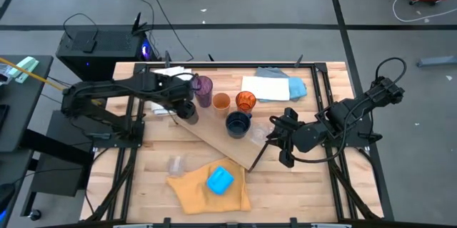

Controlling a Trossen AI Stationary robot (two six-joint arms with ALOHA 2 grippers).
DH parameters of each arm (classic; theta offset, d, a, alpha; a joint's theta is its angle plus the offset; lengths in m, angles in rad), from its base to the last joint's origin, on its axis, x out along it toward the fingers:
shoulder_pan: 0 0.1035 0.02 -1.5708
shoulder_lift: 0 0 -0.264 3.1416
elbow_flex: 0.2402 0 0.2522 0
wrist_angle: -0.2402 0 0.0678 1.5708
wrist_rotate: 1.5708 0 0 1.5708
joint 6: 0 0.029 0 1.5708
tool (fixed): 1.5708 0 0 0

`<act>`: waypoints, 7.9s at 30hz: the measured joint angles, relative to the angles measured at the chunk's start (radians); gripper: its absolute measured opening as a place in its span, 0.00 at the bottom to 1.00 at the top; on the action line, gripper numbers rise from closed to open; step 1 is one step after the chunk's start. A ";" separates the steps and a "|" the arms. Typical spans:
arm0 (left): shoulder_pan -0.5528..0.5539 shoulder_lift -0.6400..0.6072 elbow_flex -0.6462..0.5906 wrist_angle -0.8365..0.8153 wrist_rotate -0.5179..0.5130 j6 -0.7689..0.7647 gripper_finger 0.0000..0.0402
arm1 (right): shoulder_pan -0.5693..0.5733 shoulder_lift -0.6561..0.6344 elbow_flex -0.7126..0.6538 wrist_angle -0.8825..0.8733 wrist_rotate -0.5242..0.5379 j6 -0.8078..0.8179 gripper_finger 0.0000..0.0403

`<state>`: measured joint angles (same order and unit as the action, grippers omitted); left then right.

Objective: Stack small to large cups/mugs on shelf
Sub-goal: Put the black cup on the shelf, then put the orange cup on the shelf

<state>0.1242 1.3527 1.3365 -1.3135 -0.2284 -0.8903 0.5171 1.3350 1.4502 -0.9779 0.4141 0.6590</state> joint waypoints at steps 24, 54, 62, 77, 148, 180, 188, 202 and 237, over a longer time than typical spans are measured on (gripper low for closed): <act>0.071 0.062 0.000 0.003 0.066 0.044 0.02 | 0.000 0.000 0.000 0.005 0.000 -0.007 0.20; 0.081 0.122 -0.002 0.042 0.062 0.118 0.12 | 0.003 -0.001 0.000 0.020 0.000 -0.002 0.20; 0.081 0.120 -0.001 0.045 0.062 0.119 0.34 | 0.003 -0.001 0.000 0.021 0.000 -0.001 0.20; 0.043 0.037 0.199 0.079 0.051 0.125 0.58 | 0.003 -0.001 0.000 0.023 0.000 -0.005 0.20; -0.607 0.140 0.194 0.362 -0.052 -0.322 0.48 | -0.469 0.144 -0.002 0.001 -0.374 -0.265 0.20; -0.616 0.140 0.194 0.343 -0.052 -0.162 0.46 | -0.956 0.368 0.042 0.123 -0.594 -0.474 0.56; -0.616 0.140 0.194 0.342 -0.051 -0.166 0.46 | -1.007 0.419 0.059 0.074 -0.572 -0.507 0.62; -0.615 0.140 0.194 0.341 -0.052 -0.172 0.45 | -1.009 0.489 0.055 0.036 -0.565 -0.523 0.63; -0.616 0.140 0.194 0.335 -0.067 -0.172 0.44 | -0.966 0.491 0.030 0.047 -0.562 -0.494 0.38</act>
<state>-0.4919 1.4925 1.5303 -0.9787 -0.2958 -1.0622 -0.4492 1.8259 1.4803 -0.9313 -0.1484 0.1654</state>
